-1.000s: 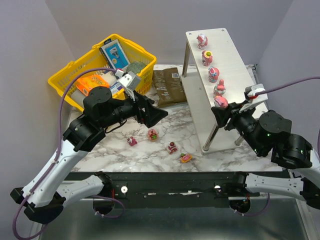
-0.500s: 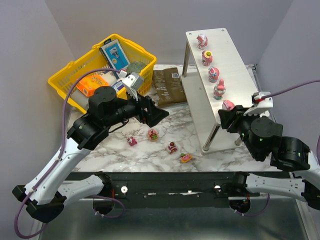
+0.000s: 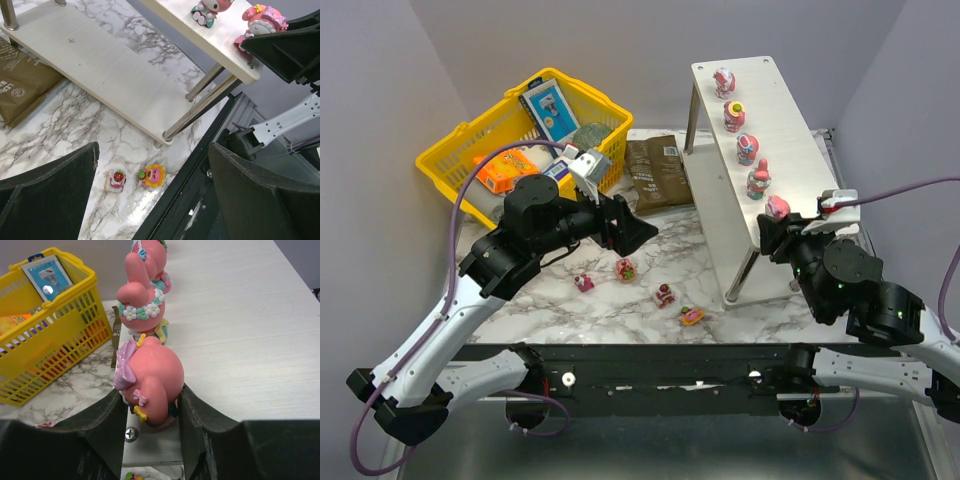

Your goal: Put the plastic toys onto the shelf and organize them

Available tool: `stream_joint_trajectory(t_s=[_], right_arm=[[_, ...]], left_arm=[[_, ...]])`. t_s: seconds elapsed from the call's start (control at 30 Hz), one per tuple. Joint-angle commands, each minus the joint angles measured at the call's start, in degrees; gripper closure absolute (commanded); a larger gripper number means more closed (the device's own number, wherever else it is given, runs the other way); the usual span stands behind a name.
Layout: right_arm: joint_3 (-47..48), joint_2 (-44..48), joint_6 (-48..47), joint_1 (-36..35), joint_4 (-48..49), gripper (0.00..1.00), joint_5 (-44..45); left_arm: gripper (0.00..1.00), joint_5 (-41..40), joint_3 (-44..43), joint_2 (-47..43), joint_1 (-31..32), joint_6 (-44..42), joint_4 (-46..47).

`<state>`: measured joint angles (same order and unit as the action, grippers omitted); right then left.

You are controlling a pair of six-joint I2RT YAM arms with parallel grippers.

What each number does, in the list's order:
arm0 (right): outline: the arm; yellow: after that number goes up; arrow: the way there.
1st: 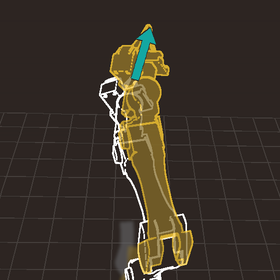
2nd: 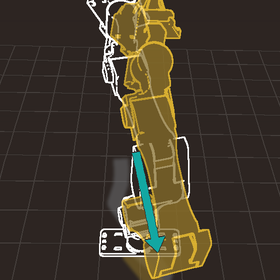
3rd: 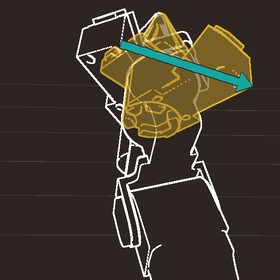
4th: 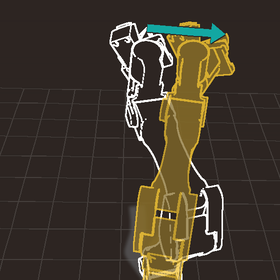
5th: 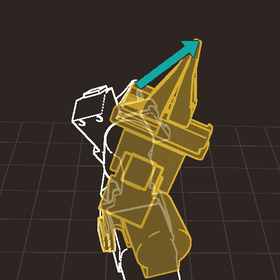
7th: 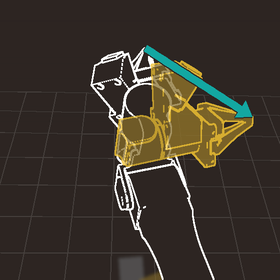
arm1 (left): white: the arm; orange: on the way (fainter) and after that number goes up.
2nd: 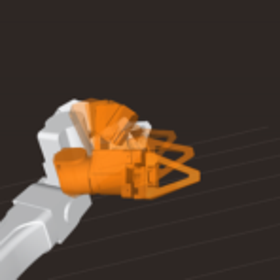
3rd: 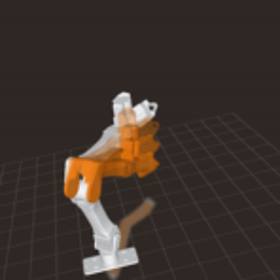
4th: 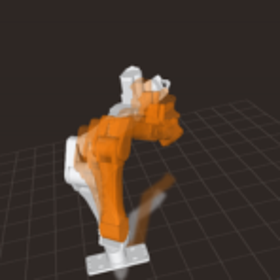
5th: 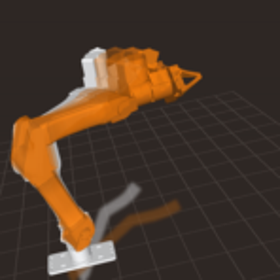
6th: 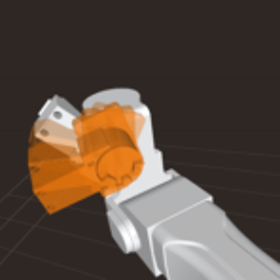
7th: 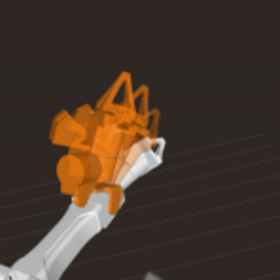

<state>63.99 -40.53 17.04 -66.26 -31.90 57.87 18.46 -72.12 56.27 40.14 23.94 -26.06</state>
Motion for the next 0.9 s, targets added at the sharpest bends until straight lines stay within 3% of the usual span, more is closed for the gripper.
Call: stream_joint_trajectory(t_s=[0.0,0.1,0.27,0.37,0.87], right_arm=[[-5.0,0.37,-7.17,0.17,0.41,0.85,-0.38],[-7.46,1.33,-11.13,0.17,5.34,0.73,-2.05],[-7.47,1.51,-11.15,0.16,5.45,0.63,-1.88],[-7.39,2.12,-11.23,0.25,5.36,0.52,-3.28],[1.3,2.39,-10.27,0.17,-0.88,0.15,-6.27]], left_arm=[[0.01,-1.58,1.1,-0.11,0.11,0.66,0.66],[0.01,-1.58,0.49,0.5,0.11,0.4,0.23],[0.01,-2.11,0.05,1.21,0.11,0.05,-0.13],[0.01,-2.64,0.22,1.91,0.11,0.23,0.05],[0.01,-1.41,-0.39,4.99,0.11,0.23,1.72]])
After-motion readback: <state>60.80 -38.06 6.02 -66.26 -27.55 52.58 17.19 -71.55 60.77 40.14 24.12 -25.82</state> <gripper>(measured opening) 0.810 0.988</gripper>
